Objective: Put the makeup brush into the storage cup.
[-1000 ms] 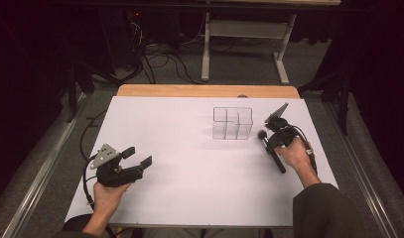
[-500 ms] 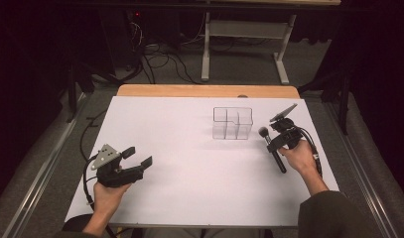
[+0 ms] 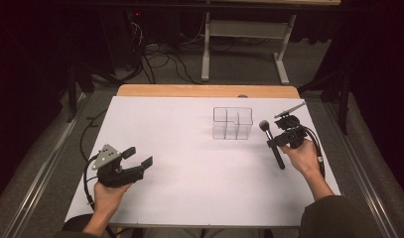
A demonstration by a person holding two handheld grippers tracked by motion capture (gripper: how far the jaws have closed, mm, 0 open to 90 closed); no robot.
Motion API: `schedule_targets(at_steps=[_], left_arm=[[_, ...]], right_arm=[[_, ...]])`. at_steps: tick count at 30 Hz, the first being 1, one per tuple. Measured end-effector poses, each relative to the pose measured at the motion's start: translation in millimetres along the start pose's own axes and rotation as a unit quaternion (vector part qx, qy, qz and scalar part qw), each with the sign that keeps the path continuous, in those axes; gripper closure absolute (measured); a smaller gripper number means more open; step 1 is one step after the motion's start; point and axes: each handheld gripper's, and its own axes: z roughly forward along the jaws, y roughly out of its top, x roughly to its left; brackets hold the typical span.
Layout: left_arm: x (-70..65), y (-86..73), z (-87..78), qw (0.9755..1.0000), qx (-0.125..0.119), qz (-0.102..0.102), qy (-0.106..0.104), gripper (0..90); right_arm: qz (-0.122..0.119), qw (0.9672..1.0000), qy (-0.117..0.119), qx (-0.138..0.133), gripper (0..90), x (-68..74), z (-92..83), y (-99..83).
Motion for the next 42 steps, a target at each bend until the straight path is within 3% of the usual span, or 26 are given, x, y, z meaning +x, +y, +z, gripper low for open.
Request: schedule_targets(at_steps=[18,23,27,34,42], left_arm=[[-1.0,-0.6,0.0,0.9999,-0.001,0.011,0.005,25.0],[-1.5,-0.8,0.3,0.9999,-0.002,0.012,0.006,25.0],[-1.5,-0.9,0.6,0.9999,0.000,0.013,0.006,25.0],[-1.4,-0.9,0.5,0.9999,0.000,0.012,0.005,25.0],[-1.2,-0.8,0.7,0.9999,0.000,0.010,0.004,24.9]], right_arm=[[-0.009,0.9975,0.024,-0.065,74.5,3.2,-14.7,-1.4],[-0.010,0.9953,0.030,-0.091,74.5,6.2,-18.2,-0.7],[-0.026,0.9937,0.026,-0.105,74.5,8.3,-20.9,-1.0],[-0.030,0.9915,0.019,-0.125,74.3,12.8,-25.9,-0.9],[-0.038,0.9868,0.018,-0.157,74.2,16.6,-30.3,1.8]])
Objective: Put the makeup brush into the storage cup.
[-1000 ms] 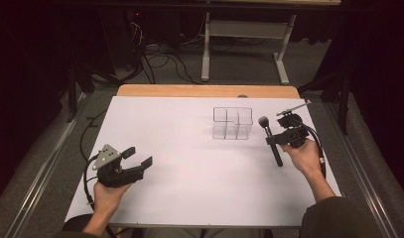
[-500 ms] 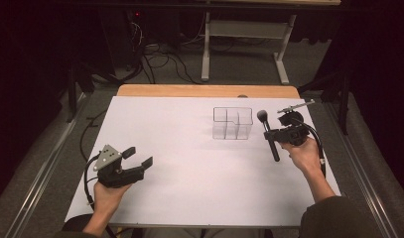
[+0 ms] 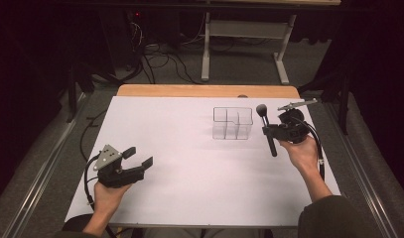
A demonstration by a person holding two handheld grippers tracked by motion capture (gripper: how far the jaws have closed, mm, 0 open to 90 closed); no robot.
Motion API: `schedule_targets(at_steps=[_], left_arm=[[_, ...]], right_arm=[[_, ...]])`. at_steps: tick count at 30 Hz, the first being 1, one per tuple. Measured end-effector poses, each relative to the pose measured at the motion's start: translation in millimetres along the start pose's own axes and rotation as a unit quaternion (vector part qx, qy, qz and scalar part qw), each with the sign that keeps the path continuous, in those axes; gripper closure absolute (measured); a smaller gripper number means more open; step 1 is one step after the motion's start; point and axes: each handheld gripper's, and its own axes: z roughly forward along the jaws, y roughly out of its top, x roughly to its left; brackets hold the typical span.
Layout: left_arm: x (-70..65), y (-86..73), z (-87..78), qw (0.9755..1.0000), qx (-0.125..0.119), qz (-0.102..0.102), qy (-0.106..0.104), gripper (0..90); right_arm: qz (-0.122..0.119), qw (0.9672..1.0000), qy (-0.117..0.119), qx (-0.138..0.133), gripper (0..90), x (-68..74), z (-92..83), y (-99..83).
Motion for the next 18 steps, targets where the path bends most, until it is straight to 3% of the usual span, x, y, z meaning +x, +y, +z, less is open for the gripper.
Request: schedule_targets(at_steps=[18], left_arm=[[0.0,0.2,-0.4,1.0000,-0.001,-0.002,-0.002,24.8]], right_arm=[[-0.023,0.9985,0.008,-0.050,74.1,7.5,1.7,8.3]])
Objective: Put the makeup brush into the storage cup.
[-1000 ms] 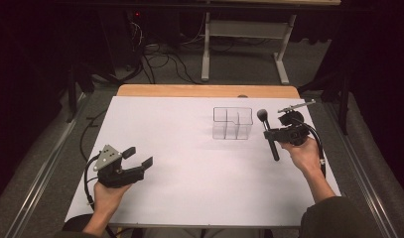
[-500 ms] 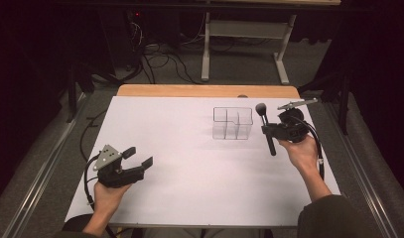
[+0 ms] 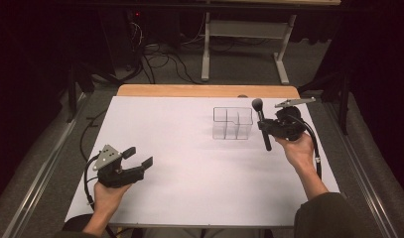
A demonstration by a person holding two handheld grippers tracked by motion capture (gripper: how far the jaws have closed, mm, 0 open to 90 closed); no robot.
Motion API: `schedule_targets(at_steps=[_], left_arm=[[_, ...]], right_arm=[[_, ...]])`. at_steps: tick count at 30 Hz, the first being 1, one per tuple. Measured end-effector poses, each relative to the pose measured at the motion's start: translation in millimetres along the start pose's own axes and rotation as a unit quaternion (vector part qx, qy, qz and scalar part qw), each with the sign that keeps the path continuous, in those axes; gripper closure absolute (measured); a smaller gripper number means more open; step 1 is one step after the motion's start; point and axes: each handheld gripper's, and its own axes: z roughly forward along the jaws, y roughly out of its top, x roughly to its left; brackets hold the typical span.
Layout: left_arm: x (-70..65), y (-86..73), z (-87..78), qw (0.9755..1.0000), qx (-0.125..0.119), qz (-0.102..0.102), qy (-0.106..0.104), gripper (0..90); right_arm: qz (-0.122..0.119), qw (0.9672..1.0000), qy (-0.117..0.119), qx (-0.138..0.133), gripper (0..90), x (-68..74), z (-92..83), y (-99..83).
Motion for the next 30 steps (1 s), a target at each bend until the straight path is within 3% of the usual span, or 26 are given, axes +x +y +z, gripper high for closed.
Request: schedule_targets(at_steps=[14,30], left_arm=[[0.5,0.1,-0.3,1.0000,-0.001,-0.001,0.001,24.8],[-0.3,0.0,-0.1,1.0000,0.000,0.000,-0.002,24.8]], right_arm=[[-0.002,0.9991,0.008,-0.041,74.1,7.6,-2.1,17.5],[0.005,0.9986,0.000,-0.053,73.8,6.2,3.7,30.3]])
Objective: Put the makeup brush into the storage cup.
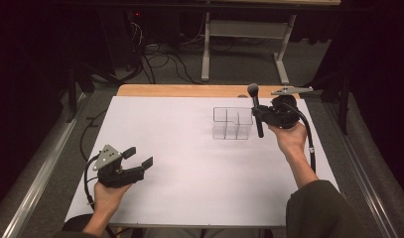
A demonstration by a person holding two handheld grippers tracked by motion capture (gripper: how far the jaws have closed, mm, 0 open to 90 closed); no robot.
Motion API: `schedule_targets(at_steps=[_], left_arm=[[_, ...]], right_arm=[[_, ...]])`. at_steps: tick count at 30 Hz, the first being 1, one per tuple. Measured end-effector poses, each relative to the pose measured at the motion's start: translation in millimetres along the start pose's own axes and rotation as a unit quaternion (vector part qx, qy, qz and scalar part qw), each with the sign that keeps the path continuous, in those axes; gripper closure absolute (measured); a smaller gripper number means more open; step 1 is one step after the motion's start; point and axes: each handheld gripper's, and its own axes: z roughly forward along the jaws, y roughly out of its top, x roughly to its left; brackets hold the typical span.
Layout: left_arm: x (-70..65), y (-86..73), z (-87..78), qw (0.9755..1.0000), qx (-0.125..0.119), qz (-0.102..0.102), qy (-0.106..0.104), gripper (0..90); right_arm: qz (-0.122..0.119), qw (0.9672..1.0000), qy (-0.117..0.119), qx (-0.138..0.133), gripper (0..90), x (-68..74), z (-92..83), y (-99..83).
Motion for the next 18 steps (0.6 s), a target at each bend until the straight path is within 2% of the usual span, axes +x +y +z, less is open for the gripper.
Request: schedule_targets(at_steps=[18], left_arm=[[-0.6,0.1,-0.3,1.0000,0.001,-0.001,-0.004,24.9]], right_arm=[[0.006,0.9997,0.000,-0.022,73.7,0.0,11.7,11.9]])
